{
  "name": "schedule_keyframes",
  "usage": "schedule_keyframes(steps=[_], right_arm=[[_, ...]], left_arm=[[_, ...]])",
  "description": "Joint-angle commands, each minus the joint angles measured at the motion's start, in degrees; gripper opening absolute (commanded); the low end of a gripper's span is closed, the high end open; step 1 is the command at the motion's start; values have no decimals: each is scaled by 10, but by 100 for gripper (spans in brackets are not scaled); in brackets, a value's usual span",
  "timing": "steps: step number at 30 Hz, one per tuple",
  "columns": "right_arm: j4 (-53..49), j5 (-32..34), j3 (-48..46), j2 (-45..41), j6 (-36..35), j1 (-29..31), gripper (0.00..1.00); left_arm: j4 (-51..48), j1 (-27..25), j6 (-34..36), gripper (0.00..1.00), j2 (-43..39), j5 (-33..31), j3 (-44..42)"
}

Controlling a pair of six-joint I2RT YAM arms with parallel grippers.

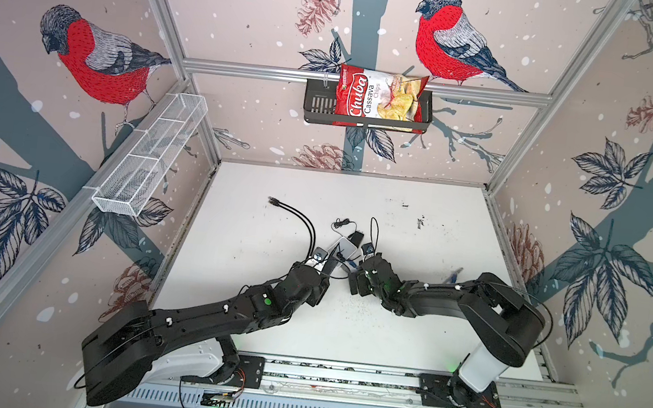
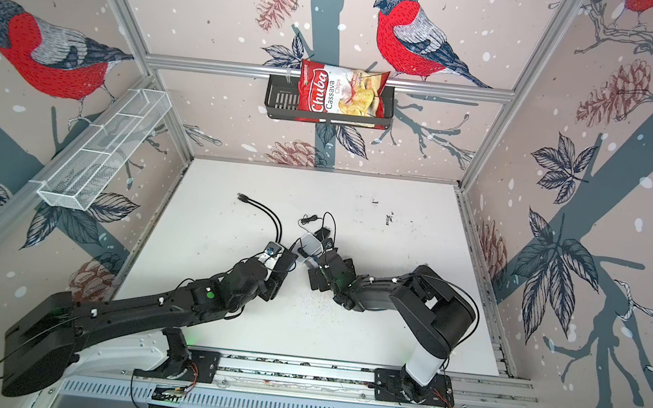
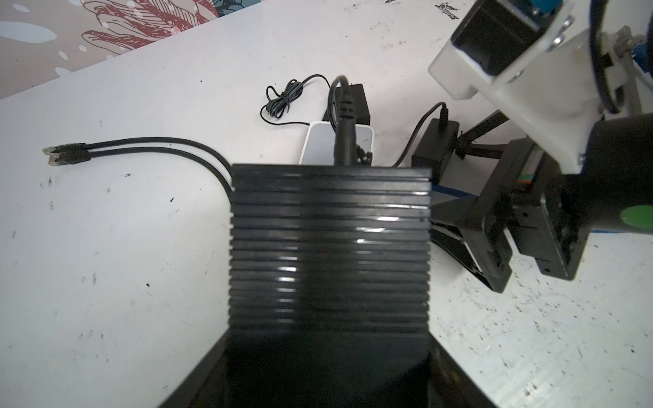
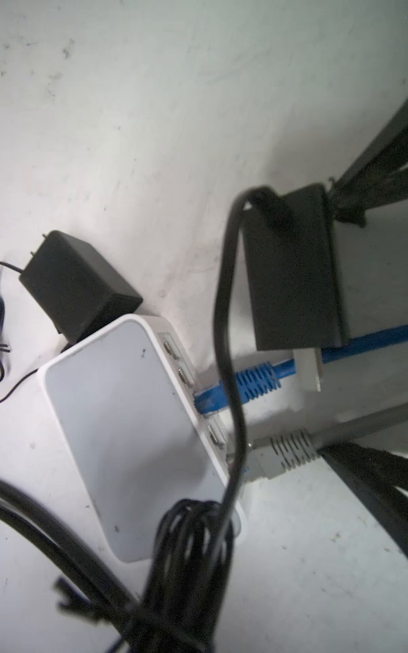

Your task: Insert the plug into the switch port

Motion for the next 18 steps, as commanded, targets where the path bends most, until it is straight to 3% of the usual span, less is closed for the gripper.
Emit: schedule_keyframes(steps=[1, 11, 18], right_arm=[[-12, 14, 9, 16, 18, -16, 99], [-11, -8, 66, 66, 4, -83, 99], [-23, -3, 102, 94, -24, -101, 99]], left_arm=[[-1, 4, -9, 34, 17, -1, 13], [-17, 15, -7, 34, 74, 22, 47], [-42, 28, -4, 34, 161, 50, 109]])
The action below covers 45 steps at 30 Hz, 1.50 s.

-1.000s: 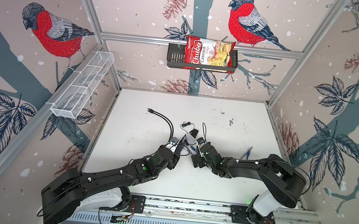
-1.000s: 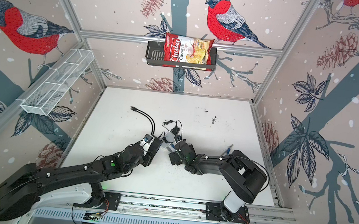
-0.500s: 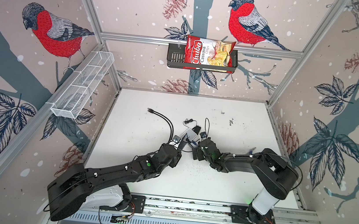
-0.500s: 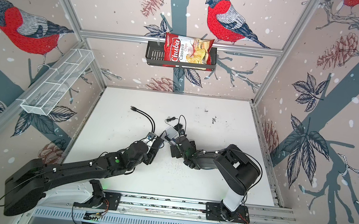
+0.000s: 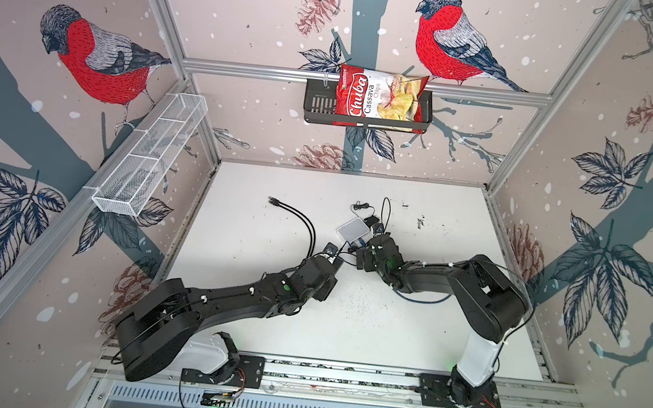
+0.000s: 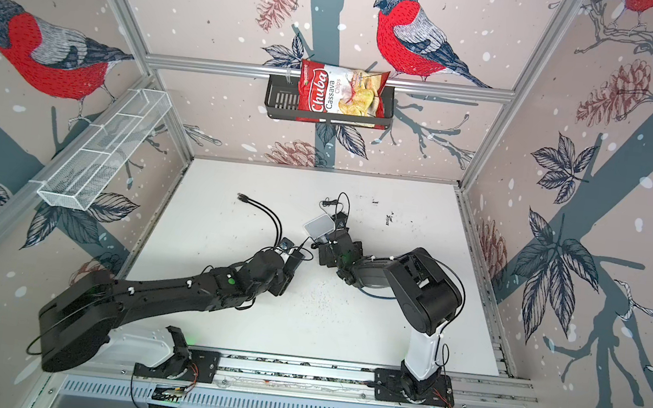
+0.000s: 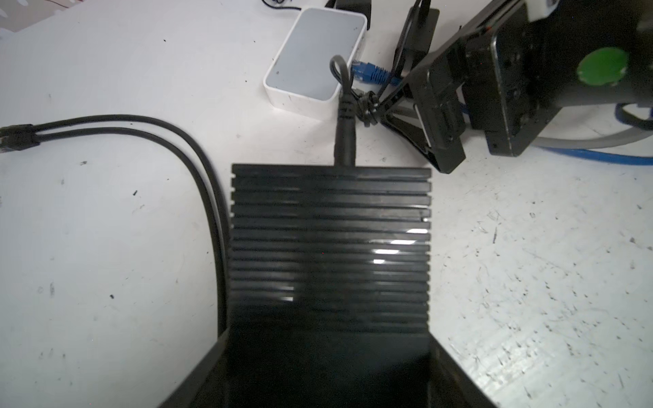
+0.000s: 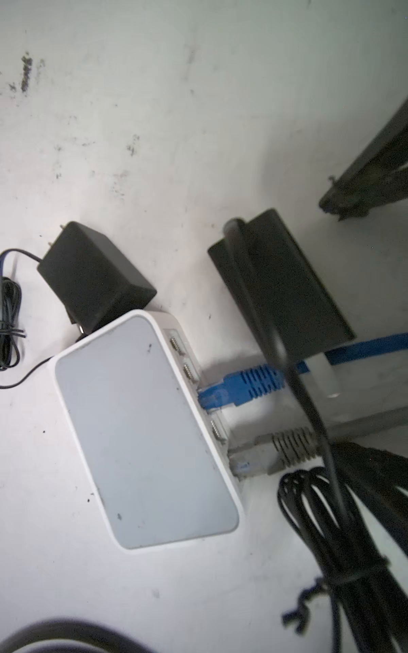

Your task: Insert the plug into the switch port

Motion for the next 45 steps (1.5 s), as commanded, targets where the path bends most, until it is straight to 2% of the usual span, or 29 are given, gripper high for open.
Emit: schedule_keyframes(steps=[1, 7, 14, 24, 31, 37, 41, 45], right_arm=[[-33, -2, 6, 11, -13, -9, 100], [-34, -13, 2, 3, -25, -31, 100], [-36, -66, -16, -34, -33, -59, 99], [-43, -93, -18, -50, -39, -67, 100], [-39, -101, -28, -86, -28, -77, 99], [-42, -102, -35, -118, -23, -84, 100], [-42, -95, -41, -134, -22, -85, 100], [-42, -88, -48, -146, -19, -85, 100]], left_arm=[[-24, 6, 1, 34, 40, 14, 35], [-76, 13, 22, 35, 118, 26, 93], [-90, 26, 56, 36, 176, 43, 131], [-89, 47, 79, 44, 241, 48, 166], [-93, 62, 89, 58, 255, 54, 173], [-94, 68, 90, 77, 252, 52, 173], [-87, 69, 85, 94, 248, 42, 170], [-83, 69, 82, 97, 241, 36, 170]])
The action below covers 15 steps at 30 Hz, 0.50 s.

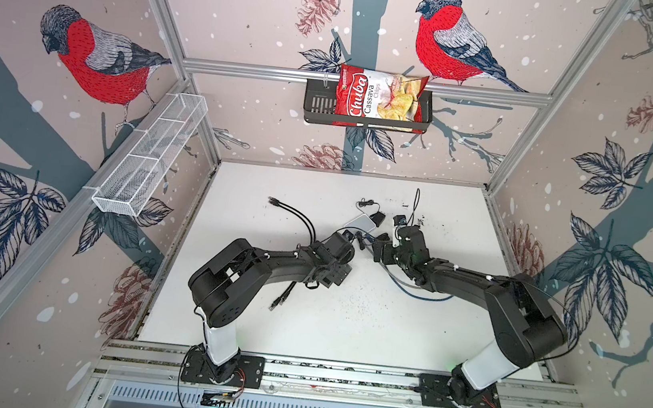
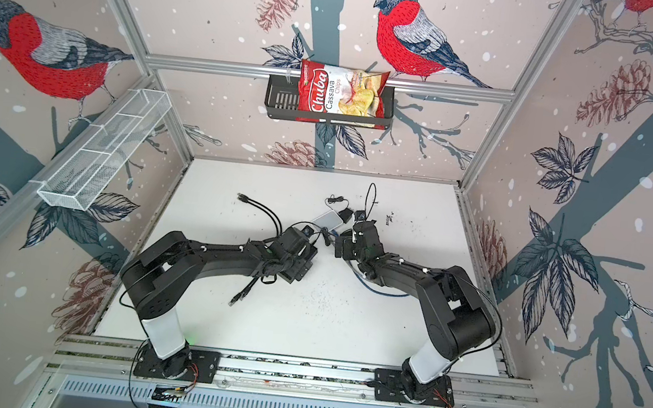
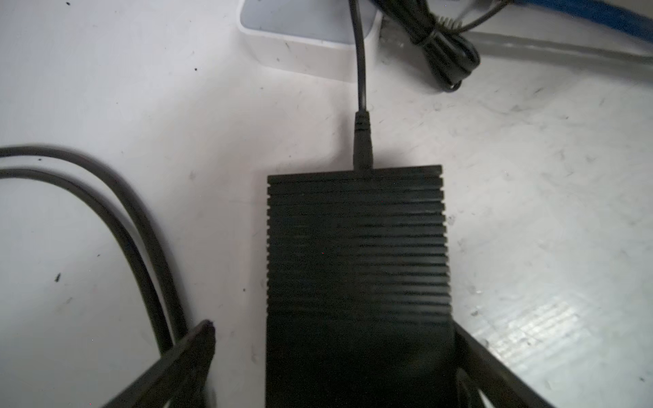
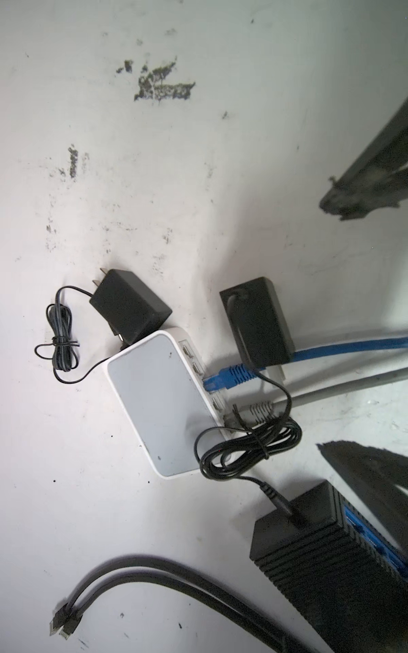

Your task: Insert the plug into the switch port

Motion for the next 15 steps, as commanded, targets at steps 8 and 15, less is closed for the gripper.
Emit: schedule_keyframes(steps=[8, 15], right_arm=[[3, 17, -14, -34, 8, 0, 99], [4, 12, -14, -38, 2, 0, 99]], left_arm=[[-41, 0, -5, 96, -40, -19, -10], [-20, 0, -10, 96, -74, -29, -23]])
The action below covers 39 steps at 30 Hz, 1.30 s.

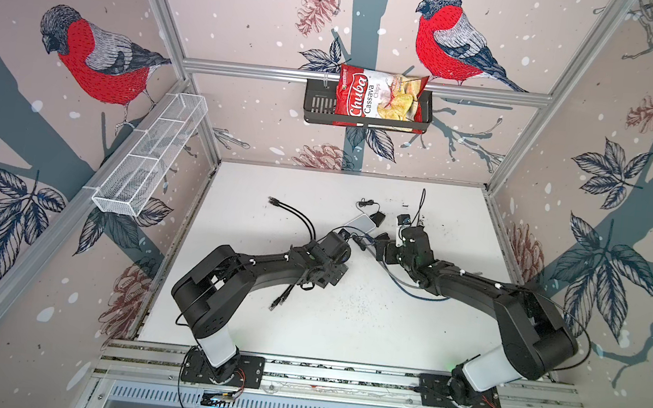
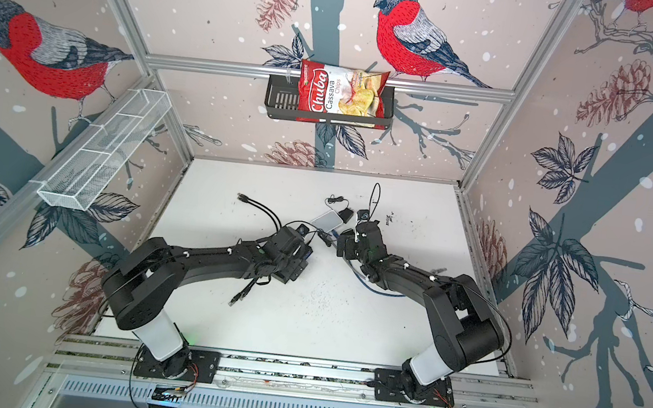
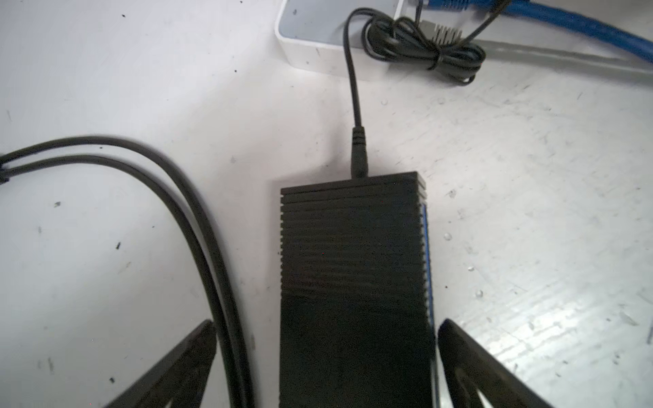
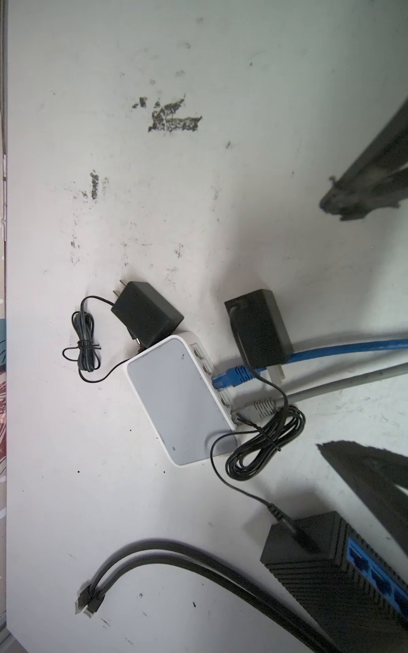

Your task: Insert the plug into the switch port

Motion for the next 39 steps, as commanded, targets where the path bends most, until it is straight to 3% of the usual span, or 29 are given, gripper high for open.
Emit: schedule_keyframes(steps=[1, 11, 22, 31, 39], right_arm=[[6, 1, 0, -1, 1, 1, 100], [12, -10, 0, -1, -20, 5, 100], [8, -35, 37, 27, -106, 35, 99], [-52, -57, 162, 104, -95, 63, 100], [-112, -55, 300, 214, -89, 104, 93]], left_arm=[[11, 0, -10, 96, -8, -8, -3], [29, 2, -22, 96, -13, -15, -23], [62, 13, -67, 96, -85, -73, -56], [102, 54, -153, 97, -209, -104, -140], [72, 118, -237, 96, -290, -103, -183]])
